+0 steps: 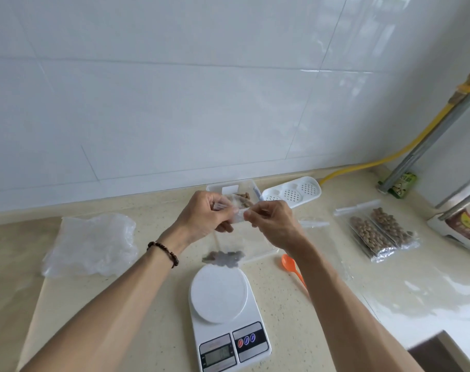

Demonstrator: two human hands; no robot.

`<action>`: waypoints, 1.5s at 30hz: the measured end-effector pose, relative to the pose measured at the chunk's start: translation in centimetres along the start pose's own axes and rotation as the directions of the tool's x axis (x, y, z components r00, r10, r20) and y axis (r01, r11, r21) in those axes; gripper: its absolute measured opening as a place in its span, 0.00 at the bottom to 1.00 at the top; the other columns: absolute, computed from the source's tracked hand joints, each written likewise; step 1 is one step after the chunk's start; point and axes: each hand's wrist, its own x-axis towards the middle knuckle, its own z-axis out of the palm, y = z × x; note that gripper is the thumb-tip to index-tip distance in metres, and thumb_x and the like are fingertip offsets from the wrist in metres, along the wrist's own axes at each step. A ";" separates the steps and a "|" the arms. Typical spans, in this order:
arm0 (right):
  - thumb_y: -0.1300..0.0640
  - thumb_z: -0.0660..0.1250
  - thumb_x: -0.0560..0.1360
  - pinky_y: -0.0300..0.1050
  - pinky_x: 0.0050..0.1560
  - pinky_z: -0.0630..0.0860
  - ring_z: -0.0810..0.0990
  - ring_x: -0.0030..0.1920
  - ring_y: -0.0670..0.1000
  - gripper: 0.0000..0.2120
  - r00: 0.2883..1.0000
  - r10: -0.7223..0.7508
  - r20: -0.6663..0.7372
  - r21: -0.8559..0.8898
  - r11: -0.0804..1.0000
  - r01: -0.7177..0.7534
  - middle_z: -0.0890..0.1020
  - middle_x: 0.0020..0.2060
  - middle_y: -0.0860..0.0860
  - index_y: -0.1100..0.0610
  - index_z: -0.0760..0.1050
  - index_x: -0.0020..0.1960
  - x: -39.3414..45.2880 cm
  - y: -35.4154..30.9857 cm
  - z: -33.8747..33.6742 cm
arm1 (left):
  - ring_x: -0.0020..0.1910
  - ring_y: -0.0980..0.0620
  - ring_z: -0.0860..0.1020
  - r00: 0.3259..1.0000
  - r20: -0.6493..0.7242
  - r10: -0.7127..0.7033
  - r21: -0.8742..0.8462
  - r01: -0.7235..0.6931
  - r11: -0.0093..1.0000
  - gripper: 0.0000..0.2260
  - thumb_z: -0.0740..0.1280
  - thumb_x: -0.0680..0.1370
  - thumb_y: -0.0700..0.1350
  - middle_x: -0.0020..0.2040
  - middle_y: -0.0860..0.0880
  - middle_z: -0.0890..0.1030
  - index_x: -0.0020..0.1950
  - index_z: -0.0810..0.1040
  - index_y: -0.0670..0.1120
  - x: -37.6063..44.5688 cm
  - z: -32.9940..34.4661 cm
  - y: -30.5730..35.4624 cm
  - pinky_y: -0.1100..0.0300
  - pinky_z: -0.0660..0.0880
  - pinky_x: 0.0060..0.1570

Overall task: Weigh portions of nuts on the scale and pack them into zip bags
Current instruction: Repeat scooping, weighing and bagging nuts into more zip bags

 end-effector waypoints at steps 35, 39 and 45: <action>0.60 0.71 0.76 0.39 0.33 0.74 0.75 0.29 0.47 0.07 0.997 -0.053 -0.054 0.431 0.900 0.072 0.80 0.30 0.51 0.60 0.81 0.39 4.3 5.1 -12.4 | 0.28 0.51 0.79 0.982 -0.155 0.106 0.178 -0.077 0.981 0.10 0.67 0.79 0.39 0.30 0.46 0.80 0.38 0.79 0.42 7.5 10.6 5.8 0.60 0.78 0.32; 0.59 0.71 0.76 0.39 0.31 0.71 0.72 0.27 0.44 0.08 0.996 -0.046 -0.078 0.360 0.930 0.071 0.79 0.28 0.49 0.60 0.81 0.39 6.3 8.3 -15.9 | 0.31 0.46 0.81 0.984 -0.173 0.037 0.090 -0.022 0.996 0.08 0.67 0.80 0.43 0.34 0.43 0.83 0.43 0.81 0.42 9.3 14.5 6.3 0.58 0.78 0.34; 0.50 0.76 0.69 0.42 0.37 0.73 0.76 0.31 0.49 0.13 0.997 0.011 0.072 0.566 0.823 -0.050 0.81 0.31 0.53 0.59 0.79 0.39 7.1 12.4 -20.6 | 0.29 0.50 0.80 0.980 -0.193 0.044 0.085 -0.028 0.996 0.11 0.61 0.83 0.41 0.31 0.47 0.80 0.44 0.78 0.39 12.2 19.7 6.7 0.59 0.76 0.31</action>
